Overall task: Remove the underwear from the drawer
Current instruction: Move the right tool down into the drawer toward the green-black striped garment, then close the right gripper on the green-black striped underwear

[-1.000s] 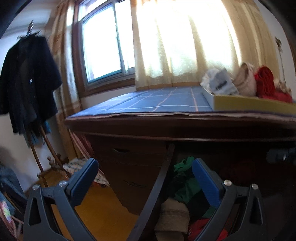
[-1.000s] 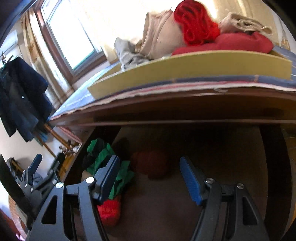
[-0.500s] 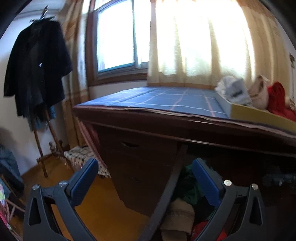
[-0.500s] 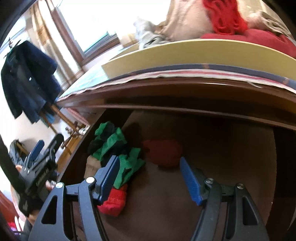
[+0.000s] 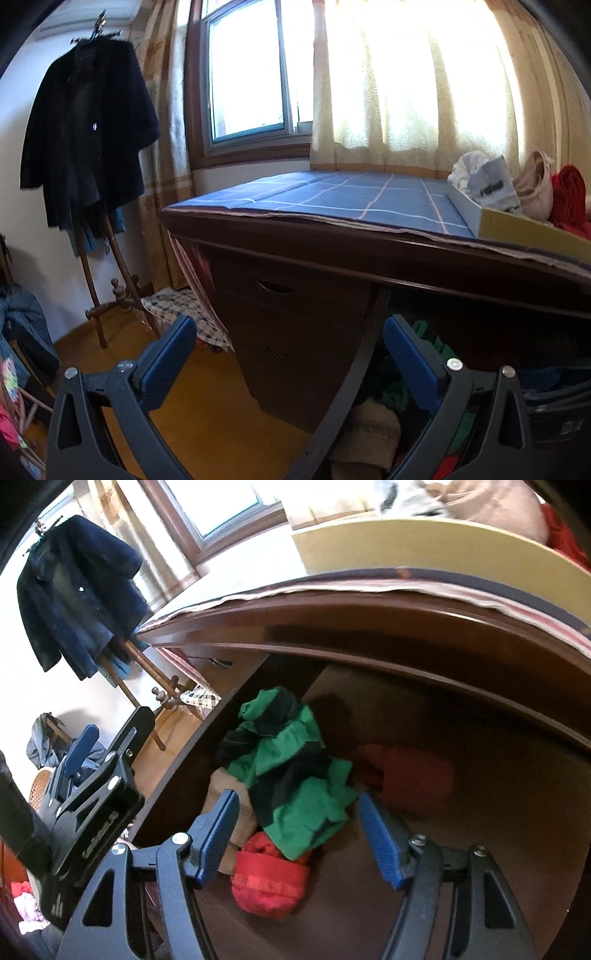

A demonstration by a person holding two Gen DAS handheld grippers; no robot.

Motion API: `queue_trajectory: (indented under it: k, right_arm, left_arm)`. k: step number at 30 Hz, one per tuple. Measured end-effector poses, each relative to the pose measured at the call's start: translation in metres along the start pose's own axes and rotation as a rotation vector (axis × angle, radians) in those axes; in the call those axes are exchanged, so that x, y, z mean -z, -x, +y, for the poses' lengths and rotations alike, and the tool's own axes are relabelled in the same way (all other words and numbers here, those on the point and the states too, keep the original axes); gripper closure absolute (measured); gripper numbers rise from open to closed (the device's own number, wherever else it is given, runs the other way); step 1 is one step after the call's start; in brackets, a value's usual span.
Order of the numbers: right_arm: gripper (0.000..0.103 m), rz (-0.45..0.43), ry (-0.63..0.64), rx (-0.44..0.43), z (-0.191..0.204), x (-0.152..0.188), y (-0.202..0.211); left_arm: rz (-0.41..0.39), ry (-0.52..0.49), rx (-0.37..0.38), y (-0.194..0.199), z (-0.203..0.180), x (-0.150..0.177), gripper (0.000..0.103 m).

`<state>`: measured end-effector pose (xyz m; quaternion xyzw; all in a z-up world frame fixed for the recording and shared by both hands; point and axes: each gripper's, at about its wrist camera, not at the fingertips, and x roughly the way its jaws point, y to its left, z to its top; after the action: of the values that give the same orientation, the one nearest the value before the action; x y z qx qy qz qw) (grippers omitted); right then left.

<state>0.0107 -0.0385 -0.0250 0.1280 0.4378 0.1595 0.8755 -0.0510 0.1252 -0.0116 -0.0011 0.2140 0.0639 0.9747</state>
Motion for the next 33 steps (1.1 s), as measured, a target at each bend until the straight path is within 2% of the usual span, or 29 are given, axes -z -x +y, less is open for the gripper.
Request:
queue_trajectory:
  k: [2,4,6,8,10,14,16,18,19,21,28,33]
  right_arm:
    - [0.033,0.028,-0.003,-0.004,0.006,-0.006,-0.012]
    - [0.033,0.042,-0.002,-0.008,0.011,-0.013,-0.023]
    - [0.033,0.073,0.000,0.008,0.013,-0.018,-0.033]
    - [0.033,0.120,0.006,0.003,0.016,-0.021,-0.045]
    - [0.034,0.139,0.008,0.013,0.018,-0.022,-0.050]
    - [0.034,0.184,-0.013,0.022,0.015,-0.023,-0.063]
    - [0.039,0.216,-0.033,0.012,0.014,-0.023,-0.071]
    - [0.056,0.233,-0.052,0.016,0.008,-0.021,-0.074]
    - [0.058,0.228,-0.057,0.015,0.007,-0.022,-0.073]
    - [0.074,0.222,-0.065,0.004,0.005,-0.022,-0.072]
    - [0.084,0.177,-0.119,-0.041,-0.003,-0.020,-0.062]
    - [0.084,0.100,-0.120,-0.030,-0.004,-0.018,-0.041]
  left_arm:
    - [0.010,0.036,0.011,-0.001,0.005,0.000,0.001]
    - [0.025,0.079,-0.019,-0.004,0.011,-0.001,0.001]
    - [0.041,0.109,0.023,-0.006,0.016,-0.001,0.000]
    - [0.036,0.093,0.016,-0.006,0.013,0.000,0.000]
    - [0.016,0.078,-0.006,-0.004,0.010,0.001,0.000]
    - [0.025,0.061,-0.005,-0.005,0.009,0.001,0.000]
    - [0.028,0.048,-0.006,-0.005,0.008,0.001,0.000]
    - [0.025,0.031,-0.009,-0.006,0.006,0.001,0.000]
    - [0.023,0.025,-0.008,-0.006,0.005,0.001,0.000]
    - [0.021,0.022,-0.008,-0.005,0.005,0.001,0.000]
    - [0.023,0.016,0.006,-0.006,0.002,-0.001,0.000]
    - [0.011,-0.007,0.008,-0.003,-0.001,-0.001,0.000]
